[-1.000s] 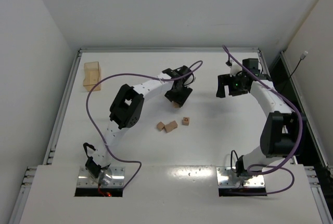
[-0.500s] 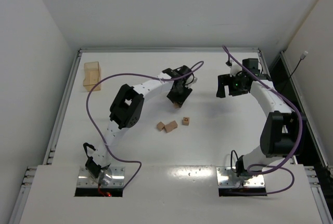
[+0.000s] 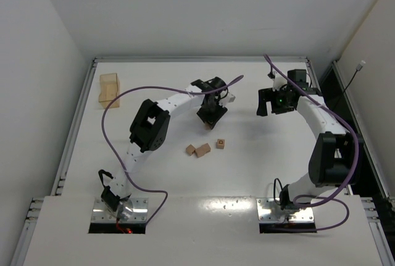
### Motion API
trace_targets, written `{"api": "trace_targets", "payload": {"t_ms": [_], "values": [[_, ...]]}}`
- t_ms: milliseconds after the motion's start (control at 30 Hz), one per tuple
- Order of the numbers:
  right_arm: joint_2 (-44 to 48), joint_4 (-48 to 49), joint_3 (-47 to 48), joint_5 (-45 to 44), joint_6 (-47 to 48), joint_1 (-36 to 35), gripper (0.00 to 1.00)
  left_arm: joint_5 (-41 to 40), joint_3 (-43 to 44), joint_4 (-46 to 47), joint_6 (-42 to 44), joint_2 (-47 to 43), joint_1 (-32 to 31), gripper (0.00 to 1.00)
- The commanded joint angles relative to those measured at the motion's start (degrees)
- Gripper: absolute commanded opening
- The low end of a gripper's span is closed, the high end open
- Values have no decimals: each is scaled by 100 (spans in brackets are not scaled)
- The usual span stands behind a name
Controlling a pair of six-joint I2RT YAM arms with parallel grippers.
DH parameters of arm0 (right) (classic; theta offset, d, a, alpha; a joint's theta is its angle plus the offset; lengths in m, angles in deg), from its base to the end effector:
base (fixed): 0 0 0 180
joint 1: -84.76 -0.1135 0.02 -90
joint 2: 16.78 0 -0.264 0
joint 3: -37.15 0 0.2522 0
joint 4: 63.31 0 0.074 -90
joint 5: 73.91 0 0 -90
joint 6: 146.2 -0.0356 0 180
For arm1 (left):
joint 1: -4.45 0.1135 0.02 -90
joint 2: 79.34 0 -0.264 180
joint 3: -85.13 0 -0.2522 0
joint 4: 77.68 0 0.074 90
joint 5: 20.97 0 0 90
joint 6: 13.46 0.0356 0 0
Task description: Build the wood block tower
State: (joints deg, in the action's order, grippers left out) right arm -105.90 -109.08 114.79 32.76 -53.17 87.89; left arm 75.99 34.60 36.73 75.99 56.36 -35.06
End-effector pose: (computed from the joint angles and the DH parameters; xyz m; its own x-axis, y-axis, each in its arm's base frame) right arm 0.3217 -0.0074 0.2364 -0.8332 -0.0052 -0.5530 -0.1469 0.9661 0.2123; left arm 0.3782 -0.3175 0.1666 -0.7393 0.5973 -0.3109 0.6536 0.7475 -0.1181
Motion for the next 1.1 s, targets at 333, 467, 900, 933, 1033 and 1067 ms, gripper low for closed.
{"api": "trace_targets", "payload": {"t_ms": [333,467,900,933,1033,1067], "values": [[-70,81,222,21,58,-15,85,-309,-21,-327,451,194,92,37],[-70,81,222,21,58,-15,85,-362,-83,-213,399,132,92,58],[-18,134,46,275,110,-15,85,-178,-91,86,47,-649,92,74],[61,134,46,276,110,-15,85,-125,4,86,-5,-867,92,75],[114,204,-95,416,163,-15,85,-64,224,138,-243,-1377,92,77],[167,256,-147,469,163,-15,85,-2,286,138,-304,-1519,92,78]]}}
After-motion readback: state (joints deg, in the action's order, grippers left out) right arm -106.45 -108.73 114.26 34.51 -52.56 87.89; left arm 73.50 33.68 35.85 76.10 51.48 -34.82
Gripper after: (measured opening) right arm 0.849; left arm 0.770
